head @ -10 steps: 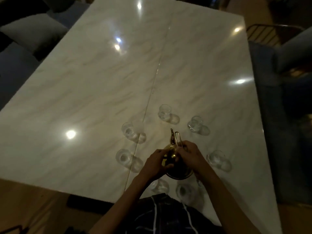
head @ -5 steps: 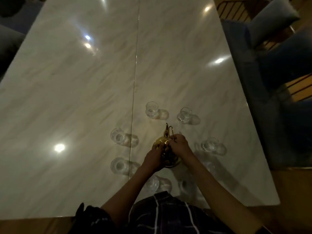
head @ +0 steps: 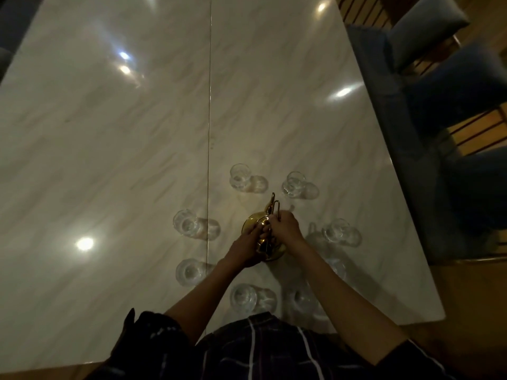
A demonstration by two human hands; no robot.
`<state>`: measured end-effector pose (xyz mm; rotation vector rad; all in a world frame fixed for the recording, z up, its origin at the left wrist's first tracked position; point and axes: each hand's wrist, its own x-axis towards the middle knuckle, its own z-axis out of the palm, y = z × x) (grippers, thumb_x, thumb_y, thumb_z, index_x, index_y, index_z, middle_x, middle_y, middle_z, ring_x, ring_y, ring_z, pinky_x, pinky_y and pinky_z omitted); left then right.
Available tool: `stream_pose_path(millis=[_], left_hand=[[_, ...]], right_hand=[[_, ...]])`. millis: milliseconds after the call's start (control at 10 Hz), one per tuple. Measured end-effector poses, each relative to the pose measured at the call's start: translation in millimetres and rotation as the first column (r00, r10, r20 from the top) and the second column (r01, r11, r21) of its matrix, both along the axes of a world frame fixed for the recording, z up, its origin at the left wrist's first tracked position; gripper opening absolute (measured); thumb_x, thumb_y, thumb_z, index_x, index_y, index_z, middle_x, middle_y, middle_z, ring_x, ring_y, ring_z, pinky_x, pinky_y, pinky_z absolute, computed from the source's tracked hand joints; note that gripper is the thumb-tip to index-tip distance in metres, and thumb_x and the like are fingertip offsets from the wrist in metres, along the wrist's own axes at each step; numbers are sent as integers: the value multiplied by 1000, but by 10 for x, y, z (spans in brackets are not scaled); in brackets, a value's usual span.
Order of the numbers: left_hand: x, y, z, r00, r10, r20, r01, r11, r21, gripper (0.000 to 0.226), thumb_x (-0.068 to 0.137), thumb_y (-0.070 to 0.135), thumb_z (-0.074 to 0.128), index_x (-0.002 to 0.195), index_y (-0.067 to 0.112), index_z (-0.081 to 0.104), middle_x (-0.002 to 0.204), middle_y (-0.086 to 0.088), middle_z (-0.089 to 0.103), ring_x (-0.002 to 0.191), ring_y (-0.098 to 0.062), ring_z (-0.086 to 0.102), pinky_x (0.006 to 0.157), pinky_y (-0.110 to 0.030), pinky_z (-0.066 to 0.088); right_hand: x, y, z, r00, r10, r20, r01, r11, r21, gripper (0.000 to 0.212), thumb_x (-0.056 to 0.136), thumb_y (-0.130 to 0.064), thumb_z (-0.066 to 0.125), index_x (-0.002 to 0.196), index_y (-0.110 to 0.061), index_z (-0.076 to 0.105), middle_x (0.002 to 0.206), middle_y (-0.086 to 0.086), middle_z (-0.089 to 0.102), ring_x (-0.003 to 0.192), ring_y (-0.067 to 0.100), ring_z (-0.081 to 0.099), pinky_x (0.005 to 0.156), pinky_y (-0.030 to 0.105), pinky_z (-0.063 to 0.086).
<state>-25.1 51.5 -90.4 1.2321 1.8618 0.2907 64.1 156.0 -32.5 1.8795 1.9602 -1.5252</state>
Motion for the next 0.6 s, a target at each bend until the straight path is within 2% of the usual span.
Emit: stream_pose_path(millis=[100, 200, 300, 400, 500, 600], left_hand=[[-4, 1, -9, 1000, 19, 14, -19, 1000, -12, 105, 82, 26, 83, 162, 27, 14, 169, -6, 15, 144, -34, 40, 104, -44, 49], [29, -1, 56, 999, 36, 24, -35, 999, -4, 105, 81, 26, 83, 161, 28, 17, 169, -5, 16, 146, -34, 37, 105, -46, 48], [105, -28, 105, 995, 83, 46, -84, 997, 0, 103, 81, 33, 83, 161, 30, 19, 167, -6, 24, 145, -32, 40, 105, -45, 48], [226, -106, 245, 984, 168, 61, -168, 986, 1, 87, 84, 33, 80, 156, 21, 33, 157, -9, 43, 137, -31, 50, 104, -40, 49], [334, -280, 340, 971, 235, 35, -237, 970, 54, 69, 89, 32, 76, 148, 16, 45, 146, -12, 54, 130, -30, 55, 100, -37, 47], [389, -500, 382, 929, 369, -23, -369, 929, 7, 67, 92, 39, 72, 148, 15, 45, 144, -12, 53, 128, -27, 53, 100, -36, 44]], right_hand=[[-49, 72, 2, 1000, 26, 16, -26, 1000, 0, 18, 89, -31, 51, 80, -16, 56, 90, 14, 72, 82, 32, 71, 77, 47, 58], [-34, 254, -300, 999, 32, 26, -31, 998, -49, 20, 87, -32, 53, 79, -15, 61, 93, 20, 70, 86, 37, 69, 79, 54, 57], [-64, 259, -308, 999, 49, 10, -48, 998, -51, 33, 86, -36, 52, 92, -6, 64, 96, 19, 70, 90, 39, 69, 81, 53, 57], [-90, 71, 89, 989, 138, 50, -140, 990, 21, 41, 96, -33, 45, 110, 2, 62, 111, 21, 66, 105, 37, 62, 90, 43, 50], [9, 16, 146, 974, 204, 99, -212, 974, 83, 50, 98, -42, 44, 121, 2, 52, 120, 21, 62, 111, 38, 59, 86, 36, 46], [176, 5, 205, 967, 237, 94, -252, 947, 199, 59, 94, -47, 49, 128, 1, 40, 128, 20, 54, 116, 36, 56, 84, 33, 41]])
